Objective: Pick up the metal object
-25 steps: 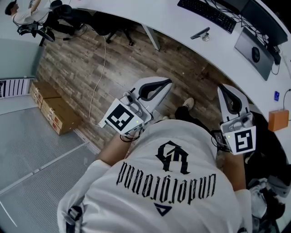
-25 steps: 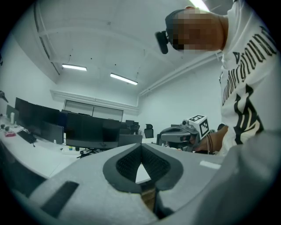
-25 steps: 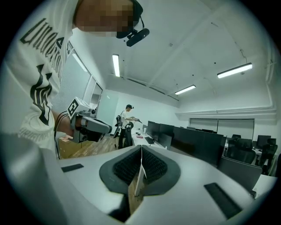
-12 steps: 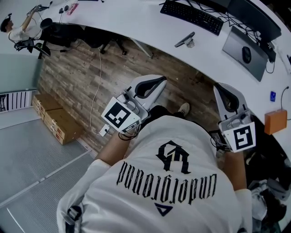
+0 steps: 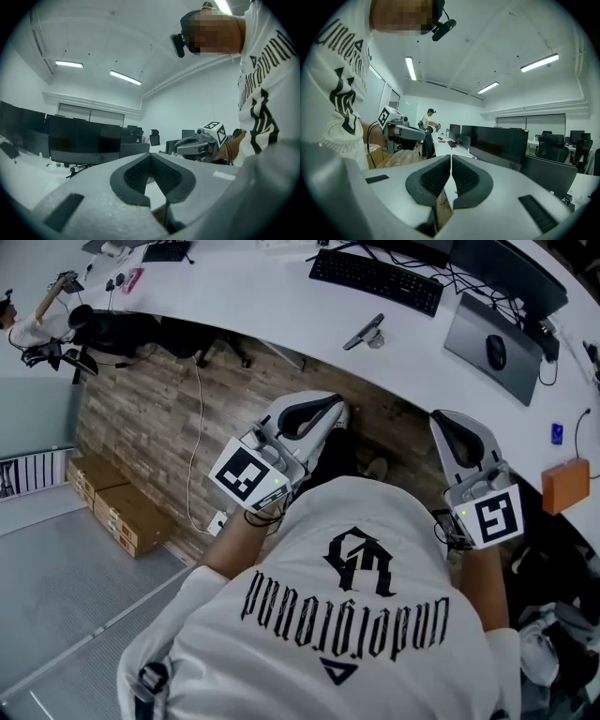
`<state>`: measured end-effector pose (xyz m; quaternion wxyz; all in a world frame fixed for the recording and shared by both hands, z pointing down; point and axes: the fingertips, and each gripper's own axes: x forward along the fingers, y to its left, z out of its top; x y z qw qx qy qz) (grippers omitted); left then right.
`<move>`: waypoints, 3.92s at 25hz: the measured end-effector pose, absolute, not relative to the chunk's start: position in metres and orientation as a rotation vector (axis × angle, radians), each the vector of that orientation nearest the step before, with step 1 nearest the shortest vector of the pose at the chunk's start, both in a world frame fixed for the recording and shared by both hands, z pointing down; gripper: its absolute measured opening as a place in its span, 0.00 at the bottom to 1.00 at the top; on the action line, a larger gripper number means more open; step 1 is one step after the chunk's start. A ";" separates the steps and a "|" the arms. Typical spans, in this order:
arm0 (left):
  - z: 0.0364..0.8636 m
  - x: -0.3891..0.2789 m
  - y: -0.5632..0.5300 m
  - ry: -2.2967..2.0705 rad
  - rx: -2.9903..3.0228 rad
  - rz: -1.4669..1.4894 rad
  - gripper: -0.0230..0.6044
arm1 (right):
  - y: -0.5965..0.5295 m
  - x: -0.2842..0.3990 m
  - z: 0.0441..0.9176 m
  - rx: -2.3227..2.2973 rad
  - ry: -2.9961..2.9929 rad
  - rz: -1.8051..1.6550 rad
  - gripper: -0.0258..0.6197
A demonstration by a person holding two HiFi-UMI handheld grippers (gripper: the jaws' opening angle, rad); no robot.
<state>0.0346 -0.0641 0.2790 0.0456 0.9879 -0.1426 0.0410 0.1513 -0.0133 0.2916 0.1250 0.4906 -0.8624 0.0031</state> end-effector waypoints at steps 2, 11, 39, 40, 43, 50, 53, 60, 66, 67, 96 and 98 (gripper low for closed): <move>0.278 0.042 -0.075 -0.409 3.024 0.125 0.06 | -0.023 0.154 0.292 1.438 -2.509 0.019 0.07; 0.283 0.064 -0.130 -0.313 3.015 0.135 0.06 | -0.083 0.159 0.307 1.464 -2.488 0.158 0.07; 0.364 0.102 -0.311 0.052 2.884 0.359 0.06 | -0.270 0.170 0.394 1.627 -2.408 0.746 0.21; 0.370 0.104 -0.313 0.061 2.880 0.368 0.06 | -0.273 0.172 0.403 1.626 -2.389 0.767 0.22; 0.386 0.111 -0.321 0.099 2.872 0.397 0.06 | -0.282 0.179 0.431 1.616 -2.337 0.829 0.22; 0.419 0.118 -0.324 0.143 2.837 0.454 0.06 | -0.284 0.181 0.489 1.624 -2.288 1.051 0.23; 0.438 0.117 -0.327 0.181 2.819 0.491 0.06 | -0.286 0.183 0.518 1.645 -2.259 1.182 0.23; 0.483 0.121 -0.338 0.197 2.792 0.557 0.06 | -0.287 0.196 0.575 1.707 -2.132 1.355 0.23; 0.519 0.125 -0.347 0.169 2.769 0.593 0.06 | -0.289 0.191 0.610 1.697 -2.081 1.518 0.23; 0.523 0.126 -0.348 0.167 2.767 0.596 0.06 | -0.289 0.190 0.616 1.697 -2.063 1.532 0.23; 0.580 0.121 -0.342 0.122 2.622 0.664 0.06 | -0.302 0.183 0.671 1.712 -1.931 2.044 0.11; 0.580 0.120 -0.340 0.113 2.620 0.663 0.06 | -0.300 0.183 0.670 1.715 -1.935 2.060 0.10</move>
